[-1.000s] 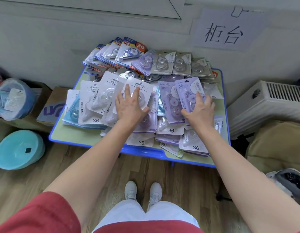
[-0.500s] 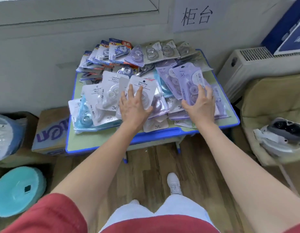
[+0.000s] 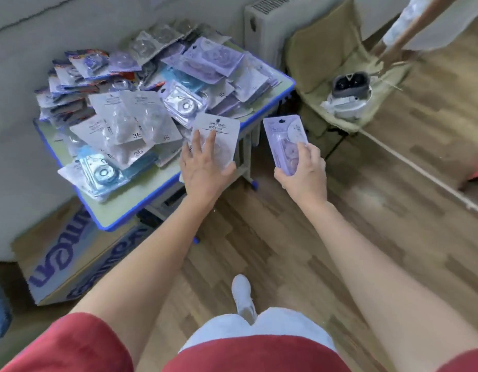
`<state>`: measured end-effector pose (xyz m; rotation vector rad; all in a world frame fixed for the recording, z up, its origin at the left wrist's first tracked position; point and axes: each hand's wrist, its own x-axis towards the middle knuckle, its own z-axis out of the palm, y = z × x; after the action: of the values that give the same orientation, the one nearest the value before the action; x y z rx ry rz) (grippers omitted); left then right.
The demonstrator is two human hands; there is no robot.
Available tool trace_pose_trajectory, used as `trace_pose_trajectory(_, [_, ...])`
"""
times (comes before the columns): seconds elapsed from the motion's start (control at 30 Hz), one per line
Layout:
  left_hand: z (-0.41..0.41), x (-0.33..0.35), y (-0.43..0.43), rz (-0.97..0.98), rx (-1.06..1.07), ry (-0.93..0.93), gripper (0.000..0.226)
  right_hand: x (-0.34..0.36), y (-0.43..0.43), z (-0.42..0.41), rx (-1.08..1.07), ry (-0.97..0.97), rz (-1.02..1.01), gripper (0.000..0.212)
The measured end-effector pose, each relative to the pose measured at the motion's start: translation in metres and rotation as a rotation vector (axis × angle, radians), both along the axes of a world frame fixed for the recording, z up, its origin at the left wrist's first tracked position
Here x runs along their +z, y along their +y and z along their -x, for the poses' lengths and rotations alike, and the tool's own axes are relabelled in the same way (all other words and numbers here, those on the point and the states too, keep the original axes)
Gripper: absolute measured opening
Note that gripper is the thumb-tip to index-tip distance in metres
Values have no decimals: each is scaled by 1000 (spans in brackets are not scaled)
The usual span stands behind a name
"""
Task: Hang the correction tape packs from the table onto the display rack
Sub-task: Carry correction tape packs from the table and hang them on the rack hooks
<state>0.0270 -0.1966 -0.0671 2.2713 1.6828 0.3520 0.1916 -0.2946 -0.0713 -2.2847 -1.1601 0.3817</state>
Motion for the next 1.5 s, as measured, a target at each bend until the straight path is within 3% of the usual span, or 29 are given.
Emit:
trace_pose_trajectory(0.27, [-44,-19,-131,34,-253,28,77,-16,-172,-7,-269,70,-8,62])
trace_pose_trajectory(0.47, [-71,-34,-236,46,-558,54,76,-35,-302,7,-525,104,35,61])
trace_pose_trajectory(0.97, [-140,-53,-422,177,-1103,30,73,-53,-520,43,-1107,97,97,71])
trace_pose_trajectory(1.17, [-190,-55,-507,189,-1170,23,74,-50,-609,12,-1209,91,81,70])
trace_pose_trajectory(1.5, [-300,-41,-659,203,-1097,-109,76,-28,-759,-120,-1176,11,53,71])
